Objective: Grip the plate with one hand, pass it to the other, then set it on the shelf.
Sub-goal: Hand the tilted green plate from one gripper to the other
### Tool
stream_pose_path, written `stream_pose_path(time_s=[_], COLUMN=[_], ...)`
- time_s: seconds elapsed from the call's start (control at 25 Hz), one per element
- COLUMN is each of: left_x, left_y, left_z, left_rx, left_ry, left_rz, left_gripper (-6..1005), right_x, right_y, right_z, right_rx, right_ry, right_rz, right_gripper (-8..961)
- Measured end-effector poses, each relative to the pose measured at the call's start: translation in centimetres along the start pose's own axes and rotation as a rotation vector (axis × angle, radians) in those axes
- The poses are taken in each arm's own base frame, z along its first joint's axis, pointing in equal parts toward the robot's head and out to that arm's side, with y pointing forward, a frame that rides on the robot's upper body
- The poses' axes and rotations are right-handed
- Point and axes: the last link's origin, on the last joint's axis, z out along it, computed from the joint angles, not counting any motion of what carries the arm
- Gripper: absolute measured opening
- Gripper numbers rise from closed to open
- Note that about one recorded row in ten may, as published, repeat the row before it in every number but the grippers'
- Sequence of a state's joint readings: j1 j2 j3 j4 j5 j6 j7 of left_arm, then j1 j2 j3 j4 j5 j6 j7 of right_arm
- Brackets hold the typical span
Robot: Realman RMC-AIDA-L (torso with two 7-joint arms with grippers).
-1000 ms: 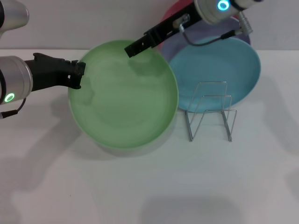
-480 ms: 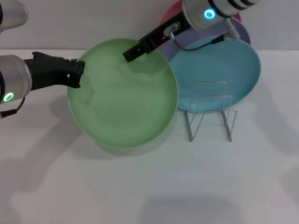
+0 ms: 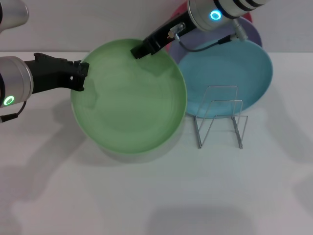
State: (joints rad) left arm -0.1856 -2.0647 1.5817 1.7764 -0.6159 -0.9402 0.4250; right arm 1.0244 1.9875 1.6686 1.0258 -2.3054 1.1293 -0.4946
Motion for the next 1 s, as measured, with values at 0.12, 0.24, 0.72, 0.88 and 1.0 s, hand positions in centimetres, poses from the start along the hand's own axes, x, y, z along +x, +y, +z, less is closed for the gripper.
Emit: stream_pose_path(time_s=[0.12,0.24,0.72,0.88,1.0], left_x=[0.0,0.1,0.6,0.8,0.9], left_y=[0.0,0.1,0.8,0.9,1.0], left_z=[0.0,0.0,-0.8,-1.2,-1.6], left_rx=[-0.001,-0.005,-0.073,-0.076,-0.083], left_ry=[0.001,0.002,0.055,0.071,0.088], left_rz=[0.0,-0.001,-0.01,-0.005,0.005], left_gripper=[37,37,72,207,308], right_x=[0.3,0.5,0.3,0.6,0.7], right_y=[0.3,0.6,1.6,2.1,2.3], right_z=[0.4,0.9,-0.1,0.2,0.0], right_rx=[-0.009,-0.016,-0.008,-0.017,-0.018], right_ry=[0.011,0.018,-0.063,-0.055,-0.062], right_rz=[-0.009,-0.027,-0.088,-0.097,-0.101], right_gripper=[574,484,249,232,218])
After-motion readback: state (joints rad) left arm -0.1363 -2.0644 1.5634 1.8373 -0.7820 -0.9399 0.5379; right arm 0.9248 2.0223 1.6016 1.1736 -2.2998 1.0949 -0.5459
